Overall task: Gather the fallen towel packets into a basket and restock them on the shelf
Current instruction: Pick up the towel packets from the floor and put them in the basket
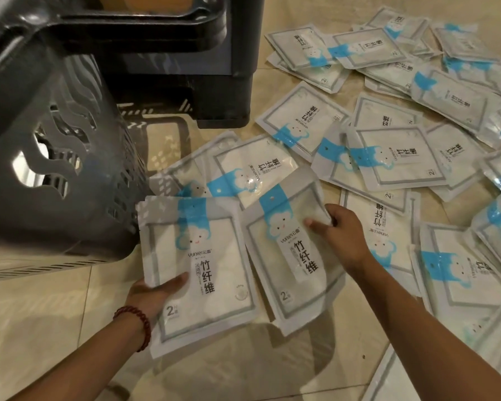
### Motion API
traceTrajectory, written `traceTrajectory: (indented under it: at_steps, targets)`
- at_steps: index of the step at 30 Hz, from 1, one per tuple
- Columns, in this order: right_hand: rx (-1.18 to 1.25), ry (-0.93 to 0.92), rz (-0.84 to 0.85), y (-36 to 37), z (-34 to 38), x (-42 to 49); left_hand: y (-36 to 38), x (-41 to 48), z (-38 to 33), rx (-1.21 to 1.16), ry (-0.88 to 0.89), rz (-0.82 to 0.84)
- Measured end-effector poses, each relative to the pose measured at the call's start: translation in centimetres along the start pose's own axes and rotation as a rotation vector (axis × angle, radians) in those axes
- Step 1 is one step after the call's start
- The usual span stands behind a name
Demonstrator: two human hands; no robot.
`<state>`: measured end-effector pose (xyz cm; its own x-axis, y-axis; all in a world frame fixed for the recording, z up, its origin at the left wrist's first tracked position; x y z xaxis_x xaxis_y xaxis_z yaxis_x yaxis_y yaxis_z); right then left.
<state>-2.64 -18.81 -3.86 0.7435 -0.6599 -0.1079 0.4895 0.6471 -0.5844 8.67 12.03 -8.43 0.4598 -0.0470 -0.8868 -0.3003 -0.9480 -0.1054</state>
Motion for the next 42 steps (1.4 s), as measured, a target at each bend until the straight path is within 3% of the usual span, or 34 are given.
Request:
traceTrajectory:
  at_steps: [6, 12, 15, 18, 23, 24, 26, 28, 32, 35, 38, 40, 42]
  targets:
    - [0.291, 0.061, -0.248, 2.1, 0.8, -1.0, 0.1, 0.1, -0.1, -0.006, -0.011, 0.022]
    - [0.193, 0.112, 0.01, 8.5, 1.9, -2.7, -0.2, 0.3, -0.5, -0.028, -0.034, 0.039]
    - [0.142, 0.152, 0.222, 12.2, 2.7, -3.5, 0.1, 0.5, -0.7, -0.03, -0.031, 0.08]
    - [-0.002, 0.126, 0.366, 13.7, 2.8, -3.1, 0.5, 0.6, -0.8, -0.004, 0.002, 0.089]
    - [-0.356, -0.135, 0.021, 10.6, 2.2, 2.4, 0.5, 0.8, -0.6, 0.008, 0.049, 0.061]
    - [-0.481, -0.163, 0.08, 10.0, 1.6, 3.7, 0.4, 1.0, -0.6, 0.003, 0.054, 0.055]
    - [-0.726, -0.163, 0.368, 9.4, 0.2, 5.6, 0.2, 1.2, -0.5, 0.01, 0.055, 0.05]
    - [-0.821, -0.155, 0.513, 9.3, -1.0, 5.9, -0.1, 1.3, -0.5, 0.023, 0.062, 0.05]
    - [-0.914, -0.251, 0.362, 9.9, -1.5, 2.7, -0.6, 1.3, -0.1, 0.032, 0.065, 0.028]
    - [-0.895, -0.366, 0.343, 9.6, -1.1, -1.2, -0.7, 1.3, 0.1, 0.025, 0.058, 0.006]
    - [-0.756, -0.466, 0.559, 8.7, -1.4, -4.1, -0.7, 1.3, -0.1, 0.022, 0.064, 0.002]
    - [-0.553, -0.33, 0.683, 7.2, -1.6, -4.3, -0.6, 1.3, -0.1, 0.021, 0.069, 0.002]
    - [-0.456, -0.238, 0.552, 5.9, -1.6, -3.1, -0.4, 1.3, 0.0, 0.015, 0.066, 0.005]
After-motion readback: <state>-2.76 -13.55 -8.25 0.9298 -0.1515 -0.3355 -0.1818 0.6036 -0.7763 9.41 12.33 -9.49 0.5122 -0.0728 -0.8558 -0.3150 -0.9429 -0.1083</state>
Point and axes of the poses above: each hand's wrist, its own x-axis towards the middle knuckle, its own y-axis out of the palm, z = x × y, the point moved 2 cm from there along x, towards the middle knuckle, and after that the axes turned 10 degrees about -y, right-handed, at the moved point
